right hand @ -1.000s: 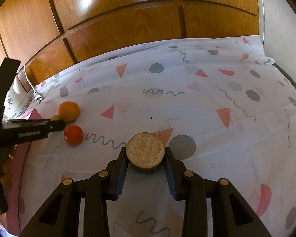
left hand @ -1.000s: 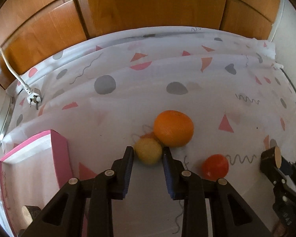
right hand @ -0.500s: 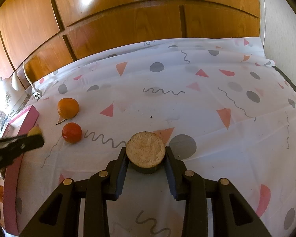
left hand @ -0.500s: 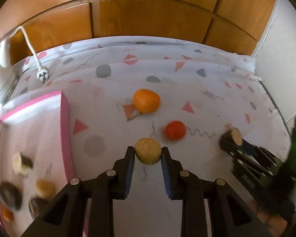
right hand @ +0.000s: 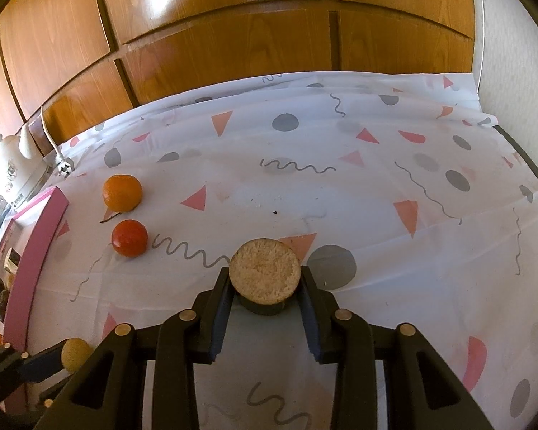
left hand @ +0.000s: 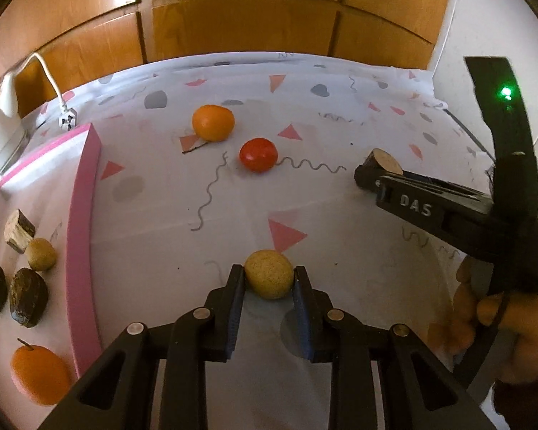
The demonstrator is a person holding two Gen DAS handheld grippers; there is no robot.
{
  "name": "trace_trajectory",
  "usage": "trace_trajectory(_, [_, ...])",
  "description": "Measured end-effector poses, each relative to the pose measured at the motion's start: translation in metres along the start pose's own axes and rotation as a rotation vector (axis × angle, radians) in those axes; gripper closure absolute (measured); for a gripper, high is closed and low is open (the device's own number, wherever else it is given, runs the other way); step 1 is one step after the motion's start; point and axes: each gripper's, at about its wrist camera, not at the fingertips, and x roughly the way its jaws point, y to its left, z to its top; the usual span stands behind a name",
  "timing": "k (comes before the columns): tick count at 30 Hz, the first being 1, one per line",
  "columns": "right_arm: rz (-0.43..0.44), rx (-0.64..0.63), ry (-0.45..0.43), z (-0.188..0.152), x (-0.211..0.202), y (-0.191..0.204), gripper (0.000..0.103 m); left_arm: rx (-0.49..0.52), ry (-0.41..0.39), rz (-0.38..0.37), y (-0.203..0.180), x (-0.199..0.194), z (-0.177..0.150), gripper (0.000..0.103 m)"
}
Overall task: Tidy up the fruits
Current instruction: 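Carry the potato into the tray with the left tool and release while the right tool holds the log slice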
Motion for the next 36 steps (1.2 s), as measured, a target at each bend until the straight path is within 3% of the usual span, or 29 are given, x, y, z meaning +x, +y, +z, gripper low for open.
trace_trajectory(10, [-0.054, -0.076, 0.002, -0.017, -0.014, 0.010, 0.067, 0.025, -0.039, 0.047, -0.004, 0.007, 0.000, 0.076])
trace_trajectory(13, [-0.080, -0.099, -0.004, -0.019, -0.012, 0.014, 0.067, -0.005, -0.022, 0.021, 0.001, 0.003, 0.003, 0.076])
trace_trajectory(18, [-0.074, -0.094, -0.009, -0.019, -0.012, 0.012, 0.067, -0.030, -0.070, -0.005, 0.009, -0.024, 0.005, 0.076])
trace_trajectory(24, [-0.067, -0.089, -0.011, -0.019, -0.014, 0.011, 0.067, -0.084, -0.117, 0.013, 0.030, -0.060, 0.009, 0.076])
trace_trajectory(36, [-0.097, -0.114, -0.008, -0.020, -0.013, 0.016, 0.067, -0.192, -0.197, 0.144, 0.094, -0.105, 0.000, 0.076])
